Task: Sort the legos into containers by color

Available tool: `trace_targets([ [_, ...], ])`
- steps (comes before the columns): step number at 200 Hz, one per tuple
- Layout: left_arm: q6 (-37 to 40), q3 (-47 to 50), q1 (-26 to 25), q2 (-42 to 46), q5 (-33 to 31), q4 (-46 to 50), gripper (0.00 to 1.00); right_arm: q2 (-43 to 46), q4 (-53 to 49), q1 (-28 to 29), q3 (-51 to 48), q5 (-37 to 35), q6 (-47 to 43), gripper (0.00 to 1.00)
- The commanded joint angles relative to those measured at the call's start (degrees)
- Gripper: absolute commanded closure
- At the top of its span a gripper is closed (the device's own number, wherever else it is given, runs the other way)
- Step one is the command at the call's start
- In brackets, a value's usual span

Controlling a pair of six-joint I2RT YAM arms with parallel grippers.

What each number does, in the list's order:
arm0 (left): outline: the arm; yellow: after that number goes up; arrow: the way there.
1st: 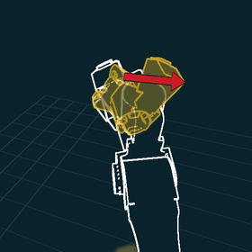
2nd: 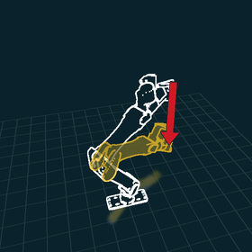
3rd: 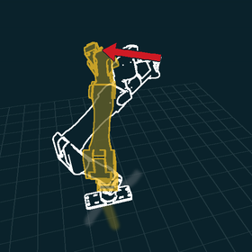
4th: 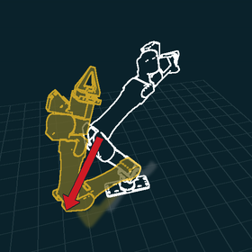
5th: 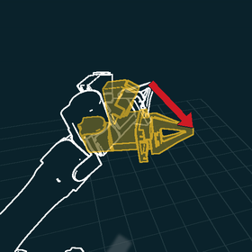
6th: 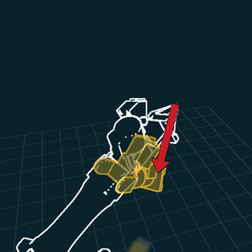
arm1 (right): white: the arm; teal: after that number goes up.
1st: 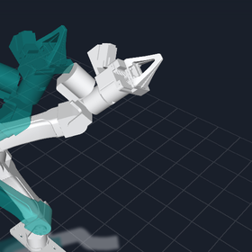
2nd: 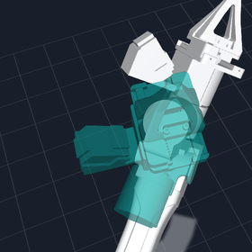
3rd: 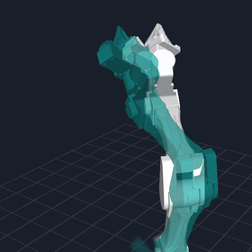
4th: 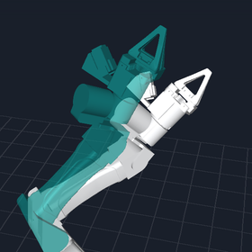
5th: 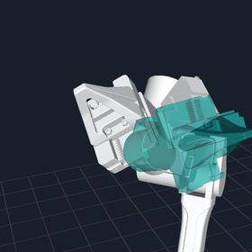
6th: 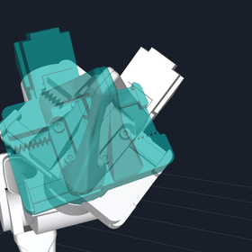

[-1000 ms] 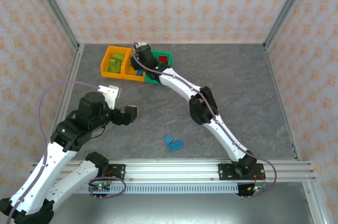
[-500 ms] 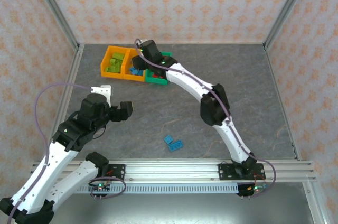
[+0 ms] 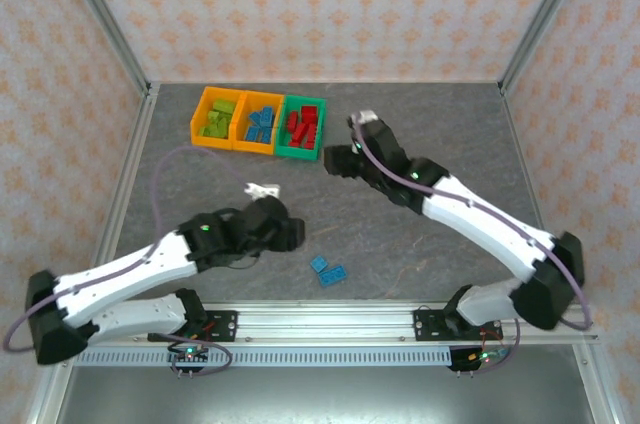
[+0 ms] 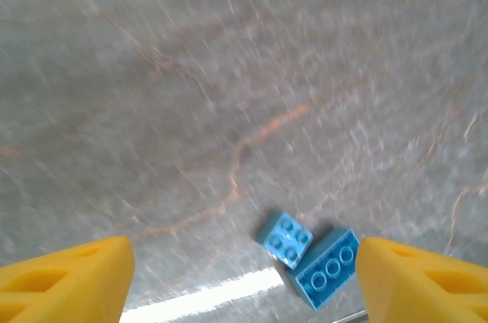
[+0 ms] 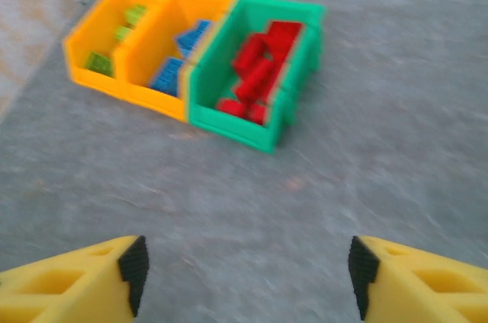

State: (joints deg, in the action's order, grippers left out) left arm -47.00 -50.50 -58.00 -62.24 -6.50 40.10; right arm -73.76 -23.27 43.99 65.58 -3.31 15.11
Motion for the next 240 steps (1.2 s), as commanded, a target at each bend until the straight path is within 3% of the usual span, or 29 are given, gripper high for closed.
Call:
trace_targets([
  [1, -9.91, -3.96, -6.71, -8.25, -6.92, 1.03, 0.23, 7.15, -6.14, 0.04, -6.37, -11.73, 9.17, 0.25],
  [32, -4.91, -9.16, -12.72, -21.41, -4.27, -0.51, 0.23, 14.53, -10.53, -0.04, -12.53, -17.53, 13.18, 0.21],
  [72, 14.39, -14.95, -15.74, -33.51, 3.51, -1.74, 0.27, 17.07, -10.83, -0.22, -15.40, -18.12, 13.54, 0.17],
  [95, 23.75, -15.68, -15.65, -36.74, 1.62, -0.54, 0.30, 16.99, -11.19, -0.22, -15.31, -18.41, 13.24, 0.16],
  [125, 30.12, -18.87, -15.57, -41.68, -1.14, 2.27, 0.30, 16.98, -11.63, -0.24, -15.39, -18.44, 13.23, 0.16],
  [202, 32.59, -19.29, -13.99, -45.33, 0.56, 1.42, 0.56, 16.50, -11.02, -0.22, -15.57, -18.05, 13.97, 0.16],
  [240, 32.55, -18.29, -13.75, -46.80, 0.90, 1.23, 0.61, 15.58, -11.01, -0.22, -14.69, -17.35, 13.91, 0.16],
])
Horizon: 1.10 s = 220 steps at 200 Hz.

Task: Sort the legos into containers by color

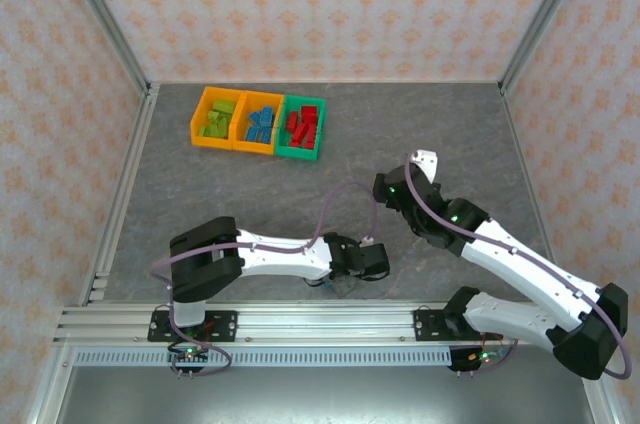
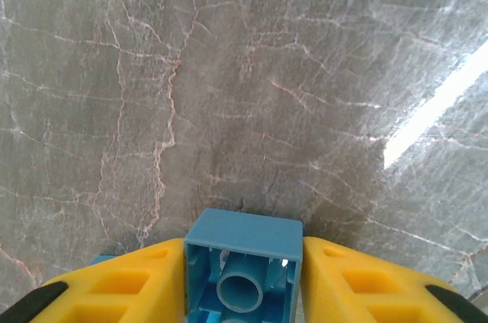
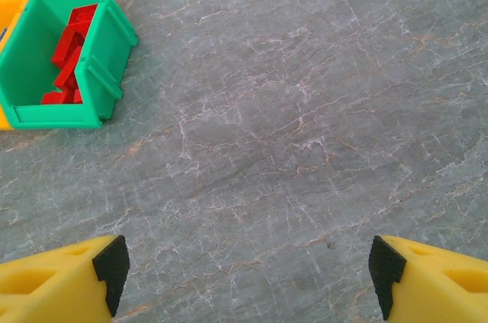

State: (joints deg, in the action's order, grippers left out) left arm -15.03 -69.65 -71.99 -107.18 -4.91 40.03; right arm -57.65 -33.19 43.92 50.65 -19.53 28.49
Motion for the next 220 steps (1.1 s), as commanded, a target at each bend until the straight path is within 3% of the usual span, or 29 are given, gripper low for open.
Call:
trace_targets([
  [1, 0.59, 0.84, 0.25, -1.84, -0.66, 1.29, 0.61, -0.58, -1.04, -0.15, 0.23, -1.13, 0.57, 0.16],
  [56, 0.79, 1.97, 0.96, -1.73, 3.63, -3.14, 0.61, -1.68, -1.40, -0.15, 1.03, -0.69, 0.78, 0.16],
  [72, 0.54, 2.26, 1.31, -1.09, 3.81, -4.06, 0.68, -1.68, -1.46, -0.15, 1.24, -0.92, 0.83, 0.16],
  [105, 0.12, 4.25, 3.92, 6.68, 1.90, -6.85, 0.71, -1.15, -1.28, -0.15, 1.78, -0.29, 1.70, 0.16],
  [164, 0.51, 3.80, 18.14, 19.75, 4.36, -11.03, 0.70, -0.37, -0.82, -0.15, 3.04, 1.68, 3.73, 0.16],
  [195, -0.66, 0.78, 29.43, 21.14, -0.24, -11.32, 0.70, -0.07, 1.90, -0.15, 2.14, 5.28, 3.09, 0.15],
  [220, -0.87, -2.92, 41.04, 18.94, -0.40, -14.75, 0.70, -1.58, 5.82, -0.15, 1.11, 11.49, 1.74, 0.15],
])
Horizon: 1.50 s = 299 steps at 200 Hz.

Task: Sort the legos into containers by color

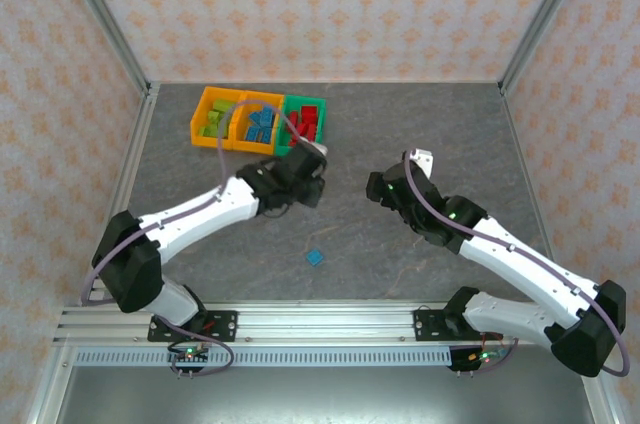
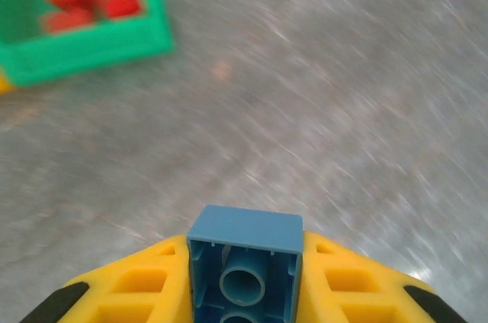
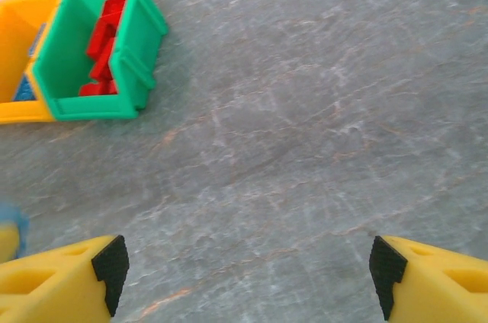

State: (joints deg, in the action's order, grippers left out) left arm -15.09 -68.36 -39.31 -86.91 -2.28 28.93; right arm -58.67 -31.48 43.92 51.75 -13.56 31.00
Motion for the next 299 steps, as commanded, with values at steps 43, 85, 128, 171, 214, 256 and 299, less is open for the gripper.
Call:
trace_targets([
  [43, 1.62, -18.85, 23.11, -14.36, -2.15, -3.81, 0.70, -4.02, 3.12, -0.15, 1.16, 5.49, 0.05, 0.15],
  [85, 2.89, -34.35, 28.23, -26.73, 0.67, 2.58, 0.59, -5.03, 3.16, -0.15, 1.34, 5.07, 0.33, 0.15],
  [128, 1.96, -38.19, 28.24, -27.04, 2.32, 6.83, 0.44, -6.66, 3.26, -0.20, 2.30, 5.91, 0.37, 0.15],
  [171, -3.08, -22.15, 24.58, -9.47, 6.00, 3.86, 0.44, -7.31, 3.80, -0.19, 2.46, 6.18, 0.58, 0.15],
  [214, -8.75, -3.79, 11.98, 8.49, 4.96, 6.10, 0.45, -7.76, 4.58, -0.15, 2.05, 6.06, 1.16, 0.15],
  [256, -31.08, 13.38, -8.58, 18.23, -5.33, 5.98, 0.47, -7.36, 3.47, -0.15, 1.70, 4.97, 1.76, 0.15],
  [299, -59.89, 22.99, -25.38, 15.47, -9.05, 0.30, 0.27, -6.27, 3.24, -0.15, 0.88, 3.91, 2.04, 0.15],
])
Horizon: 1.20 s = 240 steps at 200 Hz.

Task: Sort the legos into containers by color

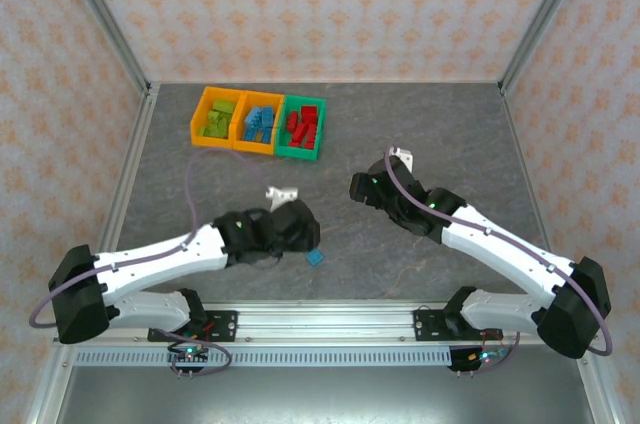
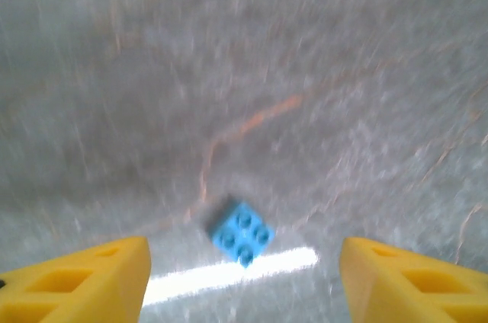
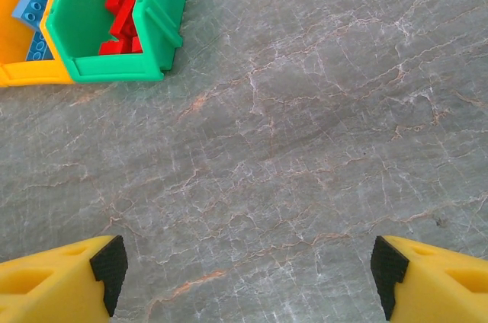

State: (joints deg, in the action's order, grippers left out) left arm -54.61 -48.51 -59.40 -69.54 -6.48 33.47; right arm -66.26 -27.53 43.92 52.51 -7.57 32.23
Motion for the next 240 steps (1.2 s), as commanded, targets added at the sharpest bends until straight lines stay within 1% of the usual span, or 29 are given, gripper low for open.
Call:
trace_targets([
  [1, -20.59, 3.19, -5.51, -2.13, -4.77, -4.49, 0.27, 1.31, -0.74, -0.15, 0.13, -2.09, 0.77, 0.15],
  [10, -23.06, 3.21, -6.83, -4.08, -3.99, -5.98, 0.25, 1.37, -0.90, -0.15, 0.09, -2.00, 0.70, 0.15],
  [19, -24.49, 2.30, -7.75, -6.08, -4.47, -5.56, 0.24, 1.52, -1.12, -0.15, 0.05, -2.07, 0.58, 0.15],
  [31, -25.37, 1.05, -8.11, -8.65, -4.92, -4.81, 0.19, 1.81, -1.54, -0.15, -0.12, -2.35, 0.50, 0.15],
  [33, -25.59, 0.94, -8.15, -9.00, -4.89, -4.71, 0.16, 1.87, -1.56, -0.17, -0.19, -2.38, 0.50, 0.15],
  [38, -26.30, 0.56, -8.18, -9.93, -5.25, -4.29, 0.03, 2.12, -1.65, -0.15, -0.36, -2.58, 0.47, 0.15],
  [41, -26.53, 0.41, -8.12, -10.50, -5.42, -4.27, 0.00, 2.26, -1.67, -0.15, -0.47, -2.69, 0.54, 0.15],
  [82, -27.39, -1.17, -6.08, -15.11, -4.98, -5.29, 0.00, 4.46, -1.76, -0.15, -2.01, -3.91, 0.55, 0.14],
  [91, -27.66, -1.23, -5.46, -15.72, -5.29, -5.55, 0.03, 4.66, -1.78, -0.15, -2.15, -4.11, 0.54, 0.14],
  [105, -27.77, -1.68, -4.54, -17.11, -4.89, -5.83, 0.10, 4.69, -1.83, -0.15, -2.24, -4.12, 0.28, 0.14],
  [132, -24.25, -5.11, -3.13, -21.56, -0.02, -4.59, 0.20, 4.66, -2.09, -0.15, -2.15, -4.44, -0.08, 0.14],
  [151, -23.23, -7.46, -3.11, -24.11, 2.03, -2.40, 0.26, 4.67, -2.18, -0.15, -2.23, -4.65, -0.14, 0.14],
  [186, -24.29, -7.05, -2.70, -25.29, 2.35, -1.02, 0.37, 4.65, -2.00, -0.15, -2.41, -4.39, 0.38, 0.14],
  [199, -24.24, -6.54, -2.50, -25.59, 2.42, -0.58, 0.39, 4.68, -1.98, -0.15, -2.50, -4.27, 0.51, 0.14],
  [240, -22.09, -6.45, -2.04, -28.10, 3.60, -1.97, 0.40, 4.65, -2.00, -0.15, -2.34, -4.29, 0.63, 0.14],
])
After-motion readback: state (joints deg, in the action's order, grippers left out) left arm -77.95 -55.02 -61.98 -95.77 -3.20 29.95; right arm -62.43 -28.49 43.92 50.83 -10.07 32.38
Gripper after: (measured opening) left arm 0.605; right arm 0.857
